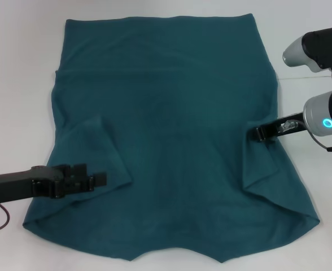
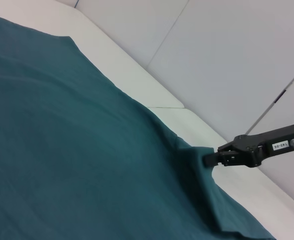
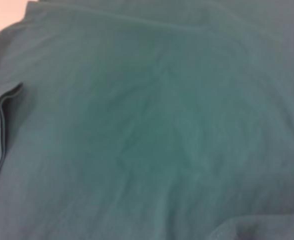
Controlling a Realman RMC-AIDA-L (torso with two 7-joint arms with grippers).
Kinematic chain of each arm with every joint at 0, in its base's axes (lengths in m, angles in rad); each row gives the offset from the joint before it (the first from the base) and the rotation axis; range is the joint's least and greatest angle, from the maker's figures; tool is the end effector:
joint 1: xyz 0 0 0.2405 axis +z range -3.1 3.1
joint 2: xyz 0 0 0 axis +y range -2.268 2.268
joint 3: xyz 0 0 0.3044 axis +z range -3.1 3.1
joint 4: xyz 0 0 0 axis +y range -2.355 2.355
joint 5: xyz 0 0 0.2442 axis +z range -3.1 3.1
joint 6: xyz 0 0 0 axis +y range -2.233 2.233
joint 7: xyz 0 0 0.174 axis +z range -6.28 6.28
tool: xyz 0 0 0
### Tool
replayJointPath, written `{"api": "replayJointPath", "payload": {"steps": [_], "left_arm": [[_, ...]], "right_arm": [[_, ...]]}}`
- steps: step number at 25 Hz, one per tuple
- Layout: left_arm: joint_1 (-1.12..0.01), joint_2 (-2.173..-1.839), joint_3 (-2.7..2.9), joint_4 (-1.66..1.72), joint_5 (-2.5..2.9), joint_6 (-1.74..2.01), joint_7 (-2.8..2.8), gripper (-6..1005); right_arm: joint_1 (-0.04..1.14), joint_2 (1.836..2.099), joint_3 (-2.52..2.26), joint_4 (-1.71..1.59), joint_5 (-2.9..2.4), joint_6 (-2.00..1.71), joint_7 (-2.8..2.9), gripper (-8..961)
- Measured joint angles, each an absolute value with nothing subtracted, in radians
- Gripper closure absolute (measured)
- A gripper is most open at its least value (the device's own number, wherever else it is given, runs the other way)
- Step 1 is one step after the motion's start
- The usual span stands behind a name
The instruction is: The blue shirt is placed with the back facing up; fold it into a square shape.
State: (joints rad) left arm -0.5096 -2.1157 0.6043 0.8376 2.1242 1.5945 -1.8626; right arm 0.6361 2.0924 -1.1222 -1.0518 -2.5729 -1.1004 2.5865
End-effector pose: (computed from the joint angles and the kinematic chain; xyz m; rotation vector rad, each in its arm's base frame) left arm -0.3116 0.3899 -0.0252 -2.5775 -1.1795 -0.6789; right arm 0.2736 0.4887 -0.0317 -2.2105 1.1795 -0.0433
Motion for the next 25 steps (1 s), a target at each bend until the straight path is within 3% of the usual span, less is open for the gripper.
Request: {"api": "replayJointPath", "payload": {"steps": [7,9,14,25], "left_arm": [[-0.504,-2.115,0.604,0.838,2.125,1.597,-1.859,152],[-0.504,-2.115,0.604,0.838,2.125,1.597,-1.859,152],[-0.504,-2.115,0.604,0.838,2.125,1.595,-1.859,151],[-0.497,-2.115,0.604,0.848,2.118,1.600,-1.861,152]], "right_arm": [[0.653,2.094,-1.124,-0.998,-2.563,-1.082,2.576,917],[0.655,2.095,-1.124,-0.989,-2.546,-1.079,2.564,692],[0.656,2.091,-1.124,-0.979,-2.523,-1.073,2.534,447],[0.610,2.085,-1.058,-1.179,-2.715,-1.225,2.538,395]]}}
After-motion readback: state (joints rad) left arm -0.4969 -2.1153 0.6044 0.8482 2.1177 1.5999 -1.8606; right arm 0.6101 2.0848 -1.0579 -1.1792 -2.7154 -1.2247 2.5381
